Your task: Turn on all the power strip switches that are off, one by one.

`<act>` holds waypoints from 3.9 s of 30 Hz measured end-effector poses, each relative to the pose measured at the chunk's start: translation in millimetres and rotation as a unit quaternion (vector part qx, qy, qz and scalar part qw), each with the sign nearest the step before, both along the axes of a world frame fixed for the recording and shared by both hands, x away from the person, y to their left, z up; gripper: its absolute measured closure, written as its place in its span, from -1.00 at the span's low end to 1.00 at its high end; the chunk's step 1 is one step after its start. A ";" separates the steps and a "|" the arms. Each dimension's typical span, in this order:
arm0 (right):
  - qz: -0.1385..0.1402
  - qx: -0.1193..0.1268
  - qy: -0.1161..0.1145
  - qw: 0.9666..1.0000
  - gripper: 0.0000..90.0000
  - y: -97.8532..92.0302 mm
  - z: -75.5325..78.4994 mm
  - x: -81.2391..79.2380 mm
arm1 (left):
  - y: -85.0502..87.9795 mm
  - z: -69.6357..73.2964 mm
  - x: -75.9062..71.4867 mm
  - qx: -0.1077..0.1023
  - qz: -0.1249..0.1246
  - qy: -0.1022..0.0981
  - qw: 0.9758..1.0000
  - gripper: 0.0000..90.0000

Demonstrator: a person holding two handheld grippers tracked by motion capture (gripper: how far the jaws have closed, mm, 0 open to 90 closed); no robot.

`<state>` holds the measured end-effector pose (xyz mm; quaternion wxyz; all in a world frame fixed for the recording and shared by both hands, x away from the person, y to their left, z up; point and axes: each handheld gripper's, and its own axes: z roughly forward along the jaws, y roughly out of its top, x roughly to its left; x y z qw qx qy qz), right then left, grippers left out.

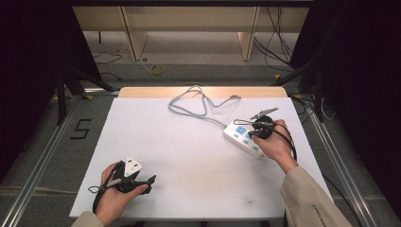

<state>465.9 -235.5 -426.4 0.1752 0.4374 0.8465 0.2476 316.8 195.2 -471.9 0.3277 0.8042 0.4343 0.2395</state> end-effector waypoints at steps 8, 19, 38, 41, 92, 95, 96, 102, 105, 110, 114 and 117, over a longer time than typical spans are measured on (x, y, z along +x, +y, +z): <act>-0.002 -0.003 0.010 1.000 1.00 -3.8 0.1 -2.9 | -0.1 0.1 -0.1 -0.001 0.000 -0.001 1.000 -0.52; -0.002 -0.010 0.021 1.000 1.00 -8.3 0.3 -5.8 | 0.4 0.5 -0.2 0.002 -0.002 0.000 1.000 -0.52; -0.005 -0.011 0.035 0.999 1.00 -17.6 -3.1 -11.6 | 0.3 0.8 -0.4 0.001 0.000 -0.002 1.000 -0.51; -0.006 -0.011 0.038 0.999 1.00 -18.7 -3.5 -12.2 | 0.3 0.8 -0.4 0.001 0.000 -0.002 1.000 -0.51; 0.004 -0.017 0.059 0.998 1.00 -16.2 -8.3 -14.1 | -1.3 -0.5 0.0 0.003 -0.002 -0.001 1.000 -0.51; 0.004 -0.017 0.060 0.998 1.00 -16.2 -8.4 -13.9 | -1.4 -0.5 0.0 0.003 -0.003 -0.001 1.000 -0.51; 0.004 -0.017 0.061 0.998 1.00 -16.2 -8.6 -13.9 | -1.3 -0.5 0.0 0.003 -0.002 -0.001 1.000 -0.51; 0.004 -0.015 0.063 0.998 1.00 -16.5 -9.4 -13.7 | -1.4 -0.2 -0.2 0.002 -0.003 -0.001 1.000 -0.51; 0.004 -0.018 0.064 0.998 1.00 -16.1 -9.7 -13.9 | -1.4 -0.4 -0.1 0.002 -0.003 -0.002 1.000 -0.51; 0.003 -0.017 0.064 0.998 1.00 -16.1 -10.0 -13.7 | -1.5 -0.2 -0.2 0.003 -0.003 -0.001 1.000 -0.51; 0.003 -0.018 0.064 0.998 1.00 -15.4 -10.2 -13.9 | -1.5 -0.2 -0.2 0.003 -0.003 -0.001 1.000 -0.51; 0.003 -0.021 0.064 0.998 1.00 -15.1 -10.3 -13.9 | -1.6 -0.1 -0.3 0.003 -0.003 -0.001 1.000 -0.51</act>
